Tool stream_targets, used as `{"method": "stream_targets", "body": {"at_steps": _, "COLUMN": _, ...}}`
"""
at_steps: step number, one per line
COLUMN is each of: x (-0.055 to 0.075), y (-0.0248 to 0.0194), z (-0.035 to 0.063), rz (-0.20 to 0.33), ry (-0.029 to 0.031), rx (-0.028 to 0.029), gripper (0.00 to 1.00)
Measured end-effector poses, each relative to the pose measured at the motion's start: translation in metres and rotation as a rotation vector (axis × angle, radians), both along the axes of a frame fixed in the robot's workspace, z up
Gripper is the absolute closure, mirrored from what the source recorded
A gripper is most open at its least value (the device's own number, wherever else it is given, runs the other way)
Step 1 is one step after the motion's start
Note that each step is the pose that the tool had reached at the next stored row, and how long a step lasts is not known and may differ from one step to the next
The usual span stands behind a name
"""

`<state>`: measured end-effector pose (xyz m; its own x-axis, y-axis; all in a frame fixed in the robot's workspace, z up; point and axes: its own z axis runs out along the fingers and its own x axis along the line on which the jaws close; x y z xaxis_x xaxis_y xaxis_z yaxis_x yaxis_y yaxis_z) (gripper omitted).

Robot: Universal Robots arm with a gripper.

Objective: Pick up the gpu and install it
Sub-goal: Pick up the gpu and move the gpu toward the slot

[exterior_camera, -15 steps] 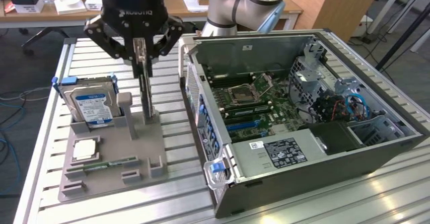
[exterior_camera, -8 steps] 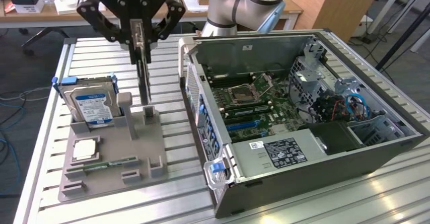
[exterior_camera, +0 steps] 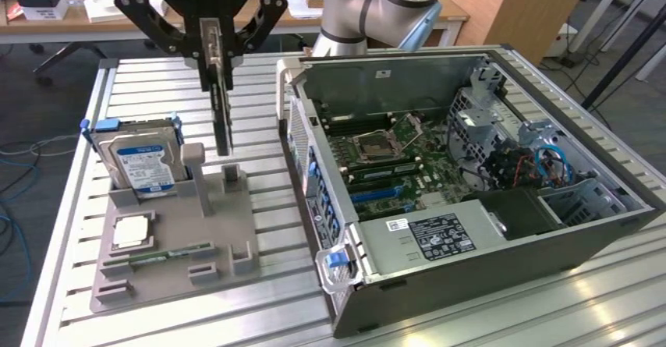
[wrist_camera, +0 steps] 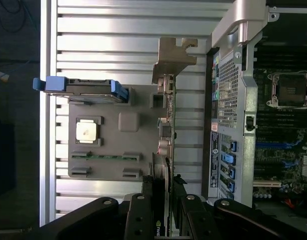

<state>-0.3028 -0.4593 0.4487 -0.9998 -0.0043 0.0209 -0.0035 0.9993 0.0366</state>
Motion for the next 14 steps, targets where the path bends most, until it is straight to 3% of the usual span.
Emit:
{"method": "stream_targets", "body": {"at_steps": 5, "x": 0.008, "y": 0.0000, "z": 0.0000, "rz": 0.000, "ry": 0.0001, "rx": 0.0000, "gripper": 0.74}}
{"method": "stream_targets", "body": {"at_steps": 14, "x": 0.045, "y": 0.0000, "z": 0.0001, "rz": 0.000, "ry": 0.0001, "rx": -0.0001, "gripper": 0.74}}
